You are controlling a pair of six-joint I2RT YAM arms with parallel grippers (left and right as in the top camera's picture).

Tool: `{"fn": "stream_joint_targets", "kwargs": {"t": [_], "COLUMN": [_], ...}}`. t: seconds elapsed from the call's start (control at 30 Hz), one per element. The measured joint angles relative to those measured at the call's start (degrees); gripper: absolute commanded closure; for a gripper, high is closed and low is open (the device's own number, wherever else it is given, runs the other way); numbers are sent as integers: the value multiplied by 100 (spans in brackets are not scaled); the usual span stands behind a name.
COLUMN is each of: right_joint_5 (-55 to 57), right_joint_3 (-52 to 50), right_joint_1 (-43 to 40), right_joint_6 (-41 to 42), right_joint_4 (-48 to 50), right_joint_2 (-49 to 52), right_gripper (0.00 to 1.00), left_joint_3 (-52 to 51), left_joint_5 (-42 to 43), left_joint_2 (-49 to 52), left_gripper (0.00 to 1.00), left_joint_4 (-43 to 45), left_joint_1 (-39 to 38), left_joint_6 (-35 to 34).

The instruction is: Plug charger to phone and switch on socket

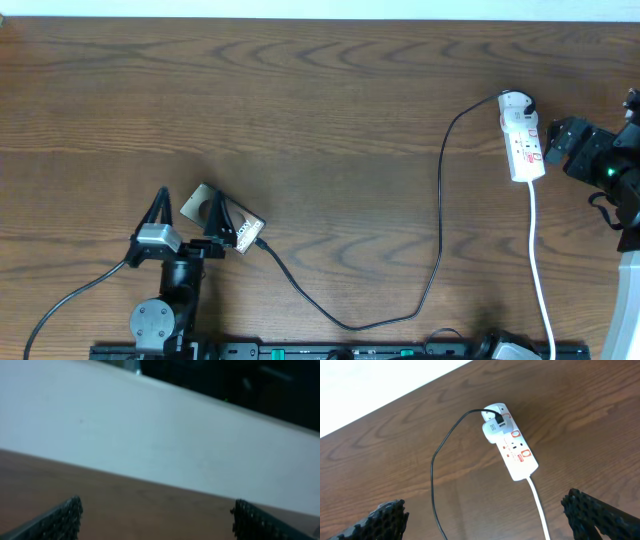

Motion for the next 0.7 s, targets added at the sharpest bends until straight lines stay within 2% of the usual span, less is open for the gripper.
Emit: {"fn": "stream_joint_targets", "kwargs": {"t": [0.23, 0.47, 0.7], "right_joint_5": [2, 4, 4], "right_joint_3": [-4, -11, -11], "right_joint_1": [0, 0, 0], "right_joint_6": [2, 2, 2], "right_joint_4": [4, -4, -4], "right_joint_2": [0, 4, 4], "right_gripper": [1, 1, 1], "left_joint_3": [4, 37, 37], "left_joint_5": [11, -4, 11], "left_joint_2": [-57, -63, -63], "left_gripper": [7, 6, 6], "left_joint_4": [-1687, -1757, -1755], "left_joint_1": [367, 367, 367], "left_joint_6": [2, 81, 623]}}
